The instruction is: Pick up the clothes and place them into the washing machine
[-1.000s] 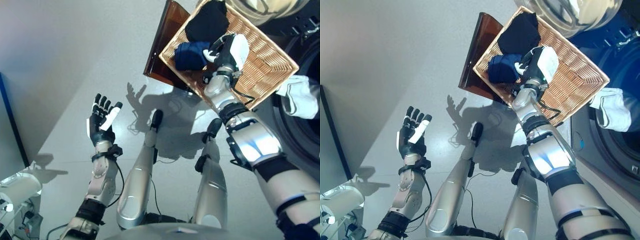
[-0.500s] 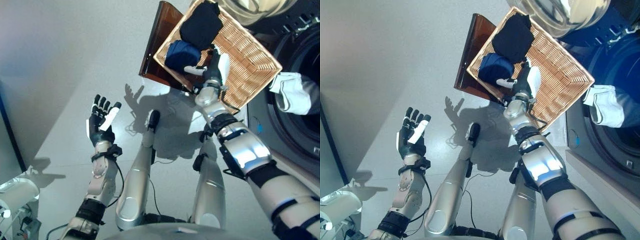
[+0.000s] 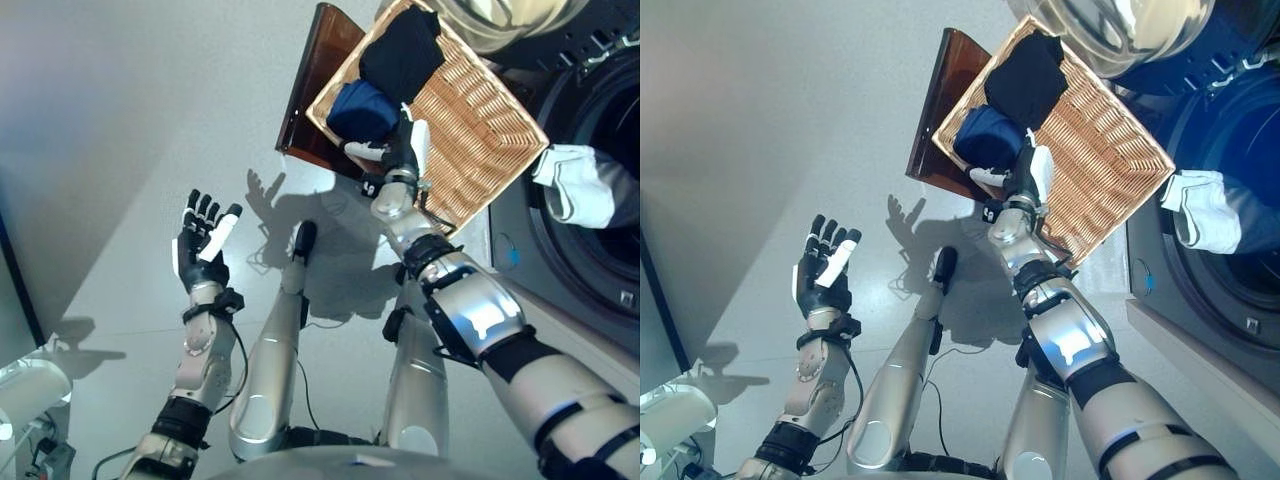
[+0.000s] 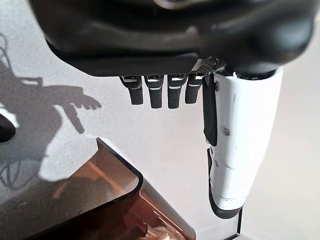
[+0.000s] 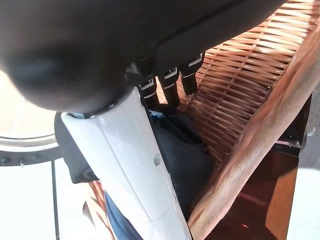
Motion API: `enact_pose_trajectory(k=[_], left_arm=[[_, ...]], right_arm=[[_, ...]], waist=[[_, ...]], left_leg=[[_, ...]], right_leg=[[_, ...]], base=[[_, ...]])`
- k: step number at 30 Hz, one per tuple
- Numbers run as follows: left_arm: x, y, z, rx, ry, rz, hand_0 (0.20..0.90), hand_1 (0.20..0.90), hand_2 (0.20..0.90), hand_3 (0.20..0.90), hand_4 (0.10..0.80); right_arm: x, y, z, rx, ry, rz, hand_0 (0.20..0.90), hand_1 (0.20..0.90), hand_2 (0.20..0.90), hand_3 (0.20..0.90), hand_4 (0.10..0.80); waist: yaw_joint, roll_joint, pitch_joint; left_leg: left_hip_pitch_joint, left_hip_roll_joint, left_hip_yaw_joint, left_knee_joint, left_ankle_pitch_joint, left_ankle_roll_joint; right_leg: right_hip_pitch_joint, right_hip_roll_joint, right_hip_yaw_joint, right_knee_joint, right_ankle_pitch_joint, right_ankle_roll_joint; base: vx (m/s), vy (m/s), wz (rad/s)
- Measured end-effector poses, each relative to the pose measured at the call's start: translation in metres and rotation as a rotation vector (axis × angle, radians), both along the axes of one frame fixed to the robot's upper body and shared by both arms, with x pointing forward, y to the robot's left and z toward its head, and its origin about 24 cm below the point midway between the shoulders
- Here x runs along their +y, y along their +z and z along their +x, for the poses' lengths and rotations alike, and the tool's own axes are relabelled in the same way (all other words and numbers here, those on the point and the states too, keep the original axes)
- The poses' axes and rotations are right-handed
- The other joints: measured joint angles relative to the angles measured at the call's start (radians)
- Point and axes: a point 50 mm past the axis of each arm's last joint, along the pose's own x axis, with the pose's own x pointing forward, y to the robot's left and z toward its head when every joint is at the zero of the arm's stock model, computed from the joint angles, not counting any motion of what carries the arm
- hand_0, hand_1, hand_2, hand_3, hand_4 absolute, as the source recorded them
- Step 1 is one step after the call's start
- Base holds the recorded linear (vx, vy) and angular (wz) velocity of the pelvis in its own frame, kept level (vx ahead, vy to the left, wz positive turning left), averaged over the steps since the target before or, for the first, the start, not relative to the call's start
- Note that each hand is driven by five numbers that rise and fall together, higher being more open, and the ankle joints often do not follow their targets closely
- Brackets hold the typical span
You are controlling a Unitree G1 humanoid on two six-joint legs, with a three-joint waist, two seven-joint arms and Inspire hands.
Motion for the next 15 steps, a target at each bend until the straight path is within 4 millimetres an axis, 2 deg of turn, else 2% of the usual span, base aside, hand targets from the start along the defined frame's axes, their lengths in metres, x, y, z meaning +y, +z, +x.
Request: enact_pose_trajectory(k=[7,8,9,11,15], left_arm=[[0.0005,0.0001,0.0001,0.001,0.004,0.0,0.9,0.9,0.9,0.9,0.8],[0.0006,0.0001,0.0001,0.001,0.004,0.0,0.9,0.9,0.9,0.9,0.8],[0.0007,0.0001,0.0001,0.001,0.004,0.0,0.9,0.9,0.9,0.9,0.8],[0.0007,0.0001,0.0001,0.001,0.004,0.0,0.9,0.9,0.9,0.9,0.8],[0.0007,-0.0004,0.0001,0.004,0.005,0.0,0.9,0.9,0.9,0.9,0.8]], right_arm=[[0.0011,0.0006,0.0,0.0,0.001,0.029,0.9,0.9,0.9,0.9,0.8],[0.0013,0.0008,0.0,-0.001,0.001,0.032,0.606,0.606,0.606,0.606,0.59],[0.0012,0.0009,0.0,-0.001,0.0,0.033,0.381,0.381,0.381,0.381,0.429],[0.0006,0.0019,0.0002,-0.007,-0.005,0.034,0.2,0.2,0.2,0.2,0.3],[0.0002,0.004,0.0008,-0.014,-0.003,0.049,0.2,0.2,0.2,0.2,0.3]], waist=[[0.0,-0.002,-0.001],[0.0,-0.002,-0.001],[0.0,-0.002,-0.001],[0.0,-0.002,-0.001],[0.002,-0.003,-0.002]], left_leg=[[-0.005,0.0,-0.003,0.003,-0.003,0.0],[-0.006,0.0,-0.003,0.003,-0.003,0.0],[-0.007,0.0,-0.004,0.004,-0.003,0.0],[-0.011,0.0,-0.008,0.006,-0.003,0.0],[-0.015,0.0,-0.011,0.01,-0.004,-0.001]], right_leg=[[-0.001,0.0,-0.002,-0.001,0.0,0.0],[-0.001,0.0,-0.002,-0.001,0.0,0.0],[-0.001,0.001,-0.003,-0.001,0.0,0.0],[-0.002,0.001,-0.006,-0.001,0.0,-0.001],[-0.003,0.001,-0.008,-0.002,0.0,-0.001]], base=[[0.0,0.0,0.0],[0.0,0.0,0.0],[0.0,0.0,0.0],[-0.004,0.002,0.02],[-0.002,0.001,0.01]])
